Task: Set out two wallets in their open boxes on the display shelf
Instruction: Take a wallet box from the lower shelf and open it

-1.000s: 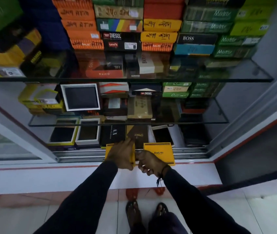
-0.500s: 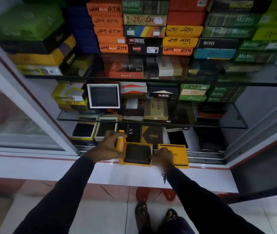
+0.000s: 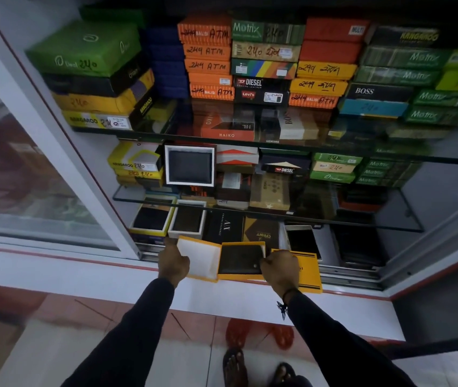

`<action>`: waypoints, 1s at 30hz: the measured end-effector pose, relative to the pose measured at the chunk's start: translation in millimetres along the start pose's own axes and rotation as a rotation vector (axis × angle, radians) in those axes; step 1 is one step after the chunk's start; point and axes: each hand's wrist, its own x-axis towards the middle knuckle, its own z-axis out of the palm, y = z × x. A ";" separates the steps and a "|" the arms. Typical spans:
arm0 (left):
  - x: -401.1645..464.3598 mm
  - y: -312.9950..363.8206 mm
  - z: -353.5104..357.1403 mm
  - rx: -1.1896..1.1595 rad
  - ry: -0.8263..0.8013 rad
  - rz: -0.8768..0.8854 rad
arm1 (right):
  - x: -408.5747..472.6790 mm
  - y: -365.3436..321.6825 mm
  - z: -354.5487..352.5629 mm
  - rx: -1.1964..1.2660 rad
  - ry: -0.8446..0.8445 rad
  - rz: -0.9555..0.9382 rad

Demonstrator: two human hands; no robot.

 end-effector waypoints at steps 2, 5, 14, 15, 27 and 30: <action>0.4 3.1 7.1 0.001 0.020 -0.017 | -0.6 1.7 -6.1 -0.007 0.034 -0.012; 1.4 6.7 14.7 0.041 0.000 -0.055 | 1.1 4.5 -18.6 -0.013 0.081 -0.011; -17.2 16.0 38.7 -0.048 -0.068 -0.250 | 0.3 10.3 -36.2 -0.118 0.074 -0.079; -17.5 15.9 41.8 -0.059 -0.074 -0.254 | -0.1 10.6 -35.9 -0.138 0.056 -0.069; -15.9 20.3 54.3 -0.284 -0.213 -0.276 | -3.9 -1.0 -2.1 -0.029 -0.040 0.071; -17.9 21.6 50.2 -0.357 -0.263 -0.267 | -4.1 2.0 -0.6 -0.029 0.025 0.097</action>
